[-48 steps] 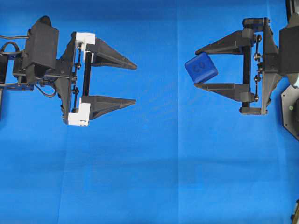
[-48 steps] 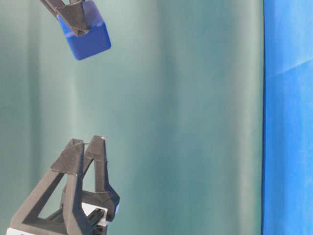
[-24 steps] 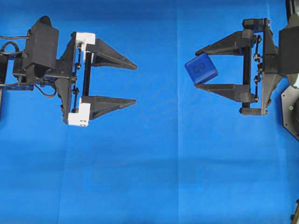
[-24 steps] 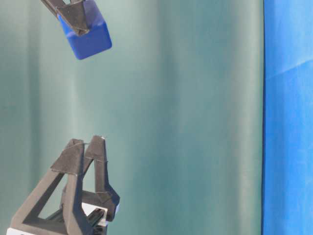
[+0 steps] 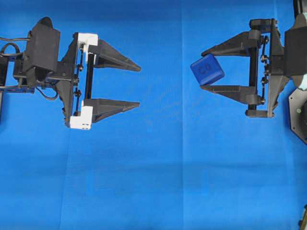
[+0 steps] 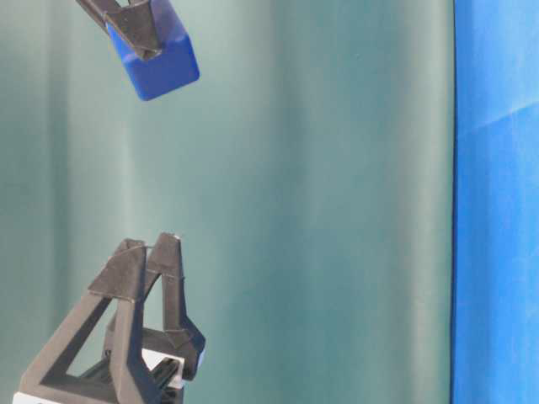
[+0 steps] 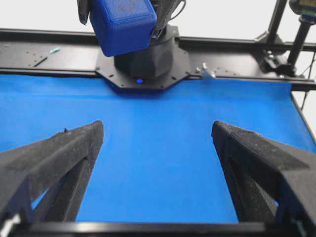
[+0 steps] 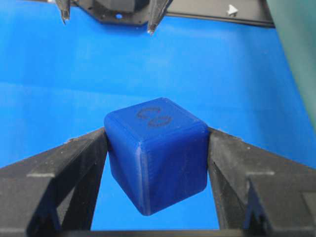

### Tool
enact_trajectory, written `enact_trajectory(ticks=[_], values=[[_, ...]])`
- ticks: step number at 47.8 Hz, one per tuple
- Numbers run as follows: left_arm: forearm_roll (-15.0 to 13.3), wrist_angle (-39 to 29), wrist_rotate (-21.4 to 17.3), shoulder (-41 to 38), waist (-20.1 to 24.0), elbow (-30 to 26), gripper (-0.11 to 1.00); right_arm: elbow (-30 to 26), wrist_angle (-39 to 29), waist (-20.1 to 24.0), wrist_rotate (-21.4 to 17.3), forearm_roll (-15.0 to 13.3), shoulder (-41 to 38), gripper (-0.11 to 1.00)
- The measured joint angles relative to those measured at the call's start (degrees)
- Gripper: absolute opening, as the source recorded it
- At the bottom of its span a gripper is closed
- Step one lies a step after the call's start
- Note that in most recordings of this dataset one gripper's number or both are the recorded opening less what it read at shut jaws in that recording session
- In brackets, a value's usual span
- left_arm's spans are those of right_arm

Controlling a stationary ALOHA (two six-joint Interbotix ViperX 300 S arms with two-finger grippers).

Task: Handover the blue block to the right arm after grasping it with the left arm, then place it in the designated position.

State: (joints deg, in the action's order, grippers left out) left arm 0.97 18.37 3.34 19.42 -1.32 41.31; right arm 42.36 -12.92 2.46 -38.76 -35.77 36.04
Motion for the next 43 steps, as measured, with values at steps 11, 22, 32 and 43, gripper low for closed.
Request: enact_trajectory(ticks=[11, 22, 32, 43], values=[[0.0, 0.0, 0.0, 0.0, 0.0, 0.0, 0.93, 0.0, -0.4, 0.0, 0.0, 0.0, 0.0, 0.52], [0.0, 0.0, 0.0, 0.0, 0.0, 0.0, 0.93, 0.0, -0.4, 0.0, -0.1, 0.0, 0.0, 0.52], [0.0, 0.0, 0.0, 0.0, 0.0, 0.0, 0.93, 0.0, -2.8, 0.3, -0.1, 0.2, 0.0, 0.52], [0.0, 0.0, 0.0, 0.0, 0.0, 0.0, 0.93, 0.4, -8.9, 2.8, -0.2, 0.3, 0.0, 0.52]])
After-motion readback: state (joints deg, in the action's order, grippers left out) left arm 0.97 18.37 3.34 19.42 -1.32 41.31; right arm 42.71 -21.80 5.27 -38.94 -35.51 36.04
